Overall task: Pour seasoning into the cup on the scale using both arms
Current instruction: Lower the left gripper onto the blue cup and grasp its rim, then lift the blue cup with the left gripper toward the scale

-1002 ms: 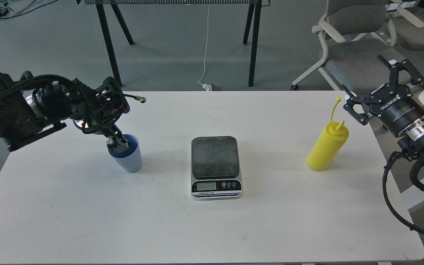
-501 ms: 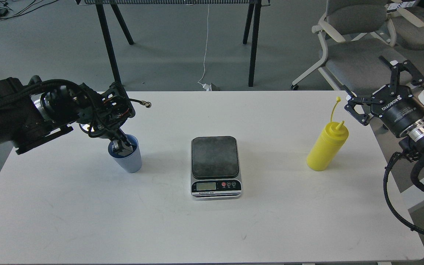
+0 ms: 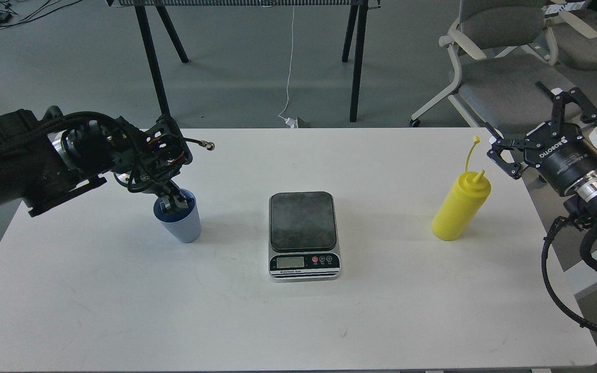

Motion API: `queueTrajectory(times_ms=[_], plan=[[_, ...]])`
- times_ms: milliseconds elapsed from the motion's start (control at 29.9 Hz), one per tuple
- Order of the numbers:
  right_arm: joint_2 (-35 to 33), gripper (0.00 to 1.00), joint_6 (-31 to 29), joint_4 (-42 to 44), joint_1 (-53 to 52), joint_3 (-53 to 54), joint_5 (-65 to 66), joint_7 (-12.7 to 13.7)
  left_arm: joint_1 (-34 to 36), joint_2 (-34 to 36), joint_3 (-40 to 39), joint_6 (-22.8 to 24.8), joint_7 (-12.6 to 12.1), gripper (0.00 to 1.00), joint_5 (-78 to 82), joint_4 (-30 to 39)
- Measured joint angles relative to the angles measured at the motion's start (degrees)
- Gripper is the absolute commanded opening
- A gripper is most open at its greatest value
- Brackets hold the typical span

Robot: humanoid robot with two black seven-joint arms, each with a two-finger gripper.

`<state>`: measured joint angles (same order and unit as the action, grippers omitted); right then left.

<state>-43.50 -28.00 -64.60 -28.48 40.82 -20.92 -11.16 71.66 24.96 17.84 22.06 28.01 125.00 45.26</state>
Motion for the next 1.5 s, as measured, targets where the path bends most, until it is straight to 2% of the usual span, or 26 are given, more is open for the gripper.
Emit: queueTrajectory(times_ms=[134,401,668,1002,1102,1503], plan=[[0.00,0.99,0.00,0.00,0.13,0.05,0.00,0.00,-0.45,0.02,0.03,0.00,0.00,0.63,0.00,0.00],[0.00,0.99,0.00,-0.16,0.18,0.05,0.00,0.00,-0.63,0.19,0.09,-0.06,0.00,0.51,0.00,0.00],[-0.26,0.99,0.00,-0.18,0.45,0.09,0.00,0.00,-0.63,0.35,0.01,-0.10,0.00,0.47,0.00,0.04],[-0.44,0.99,0.00,-0.14,0.71,0.23,0.00,-0.07,-0.63,0.34,0.00,-0.51,0.00,0.21,0.00,0.33],[-0.51,0.99,0.00,-0.03,0.71,0.23,0.00,-0.08,-0.64,0.29,0.00,-0.66,-0.01,0.06,0.00,0.37],[-0.54,0.99,0.00,0.00,1.69,0.41,0.00,-0.09,-1.04,0.51,-0.12,-0.89,-0.03,0.03,0.01,0.98]])
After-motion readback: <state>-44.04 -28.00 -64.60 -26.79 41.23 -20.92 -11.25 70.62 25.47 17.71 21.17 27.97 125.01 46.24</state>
